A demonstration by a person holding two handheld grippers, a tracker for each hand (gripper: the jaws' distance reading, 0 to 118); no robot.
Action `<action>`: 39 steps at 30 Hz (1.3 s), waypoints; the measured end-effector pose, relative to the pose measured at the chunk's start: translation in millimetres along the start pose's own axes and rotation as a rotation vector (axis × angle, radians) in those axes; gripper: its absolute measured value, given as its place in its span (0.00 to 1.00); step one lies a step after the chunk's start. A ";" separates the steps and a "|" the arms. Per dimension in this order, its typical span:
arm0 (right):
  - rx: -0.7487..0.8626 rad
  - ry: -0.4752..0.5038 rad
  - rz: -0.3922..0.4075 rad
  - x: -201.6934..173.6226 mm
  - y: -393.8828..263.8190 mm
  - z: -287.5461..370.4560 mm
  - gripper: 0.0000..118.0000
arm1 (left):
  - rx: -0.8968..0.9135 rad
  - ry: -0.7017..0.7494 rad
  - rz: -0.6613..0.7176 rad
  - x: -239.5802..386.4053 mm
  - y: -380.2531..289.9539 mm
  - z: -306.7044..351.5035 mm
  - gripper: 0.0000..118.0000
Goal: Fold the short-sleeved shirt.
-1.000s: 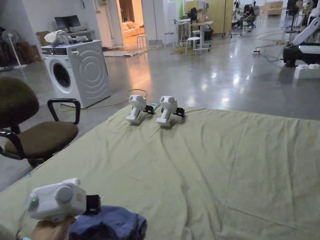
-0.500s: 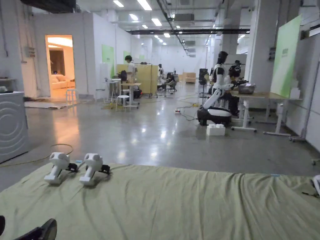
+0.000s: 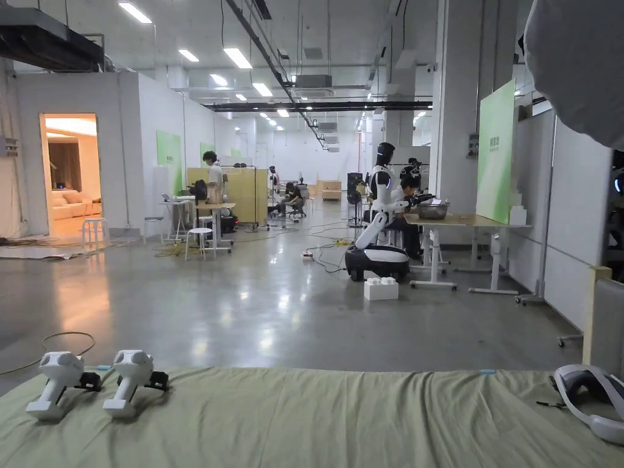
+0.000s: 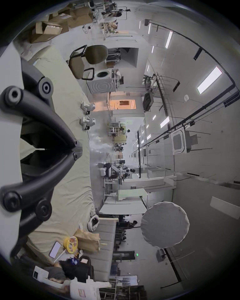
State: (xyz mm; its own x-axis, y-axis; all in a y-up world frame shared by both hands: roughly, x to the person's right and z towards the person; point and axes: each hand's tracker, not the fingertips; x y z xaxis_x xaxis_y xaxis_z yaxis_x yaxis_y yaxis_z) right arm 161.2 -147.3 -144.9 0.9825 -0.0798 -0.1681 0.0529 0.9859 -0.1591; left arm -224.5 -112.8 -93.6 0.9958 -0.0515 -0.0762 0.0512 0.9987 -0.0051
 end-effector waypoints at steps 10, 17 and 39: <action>0.034 -0.029 0.025 -6.9 4.3 3.4 0.03 | 0.001 -0.056 0.012 9.4 10.4 -8.1 0.01; 0.055 -0.044 0.031 -6.1 3.9 5.3 0.03 | -0.014 -0.082 -0.006 16.1 12.3 -10.7 0.01; 0.085 0.006 -0.031 -2.7 8.6 4.3 1.00 | -0.008 -0.108 0.029 11.0 4.4 -16.5 1.00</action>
State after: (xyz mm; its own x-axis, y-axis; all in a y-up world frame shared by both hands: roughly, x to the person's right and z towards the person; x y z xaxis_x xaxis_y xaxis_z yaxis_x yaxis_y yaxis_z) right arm 159.8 -138.0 -141.6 0.9792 -0.1111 -0.1698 0.0985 0.9918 -0.0811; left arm -214.6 -108.9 -110.9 0.9992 -0.0222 0.0318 0.0226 0.9997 -0.0123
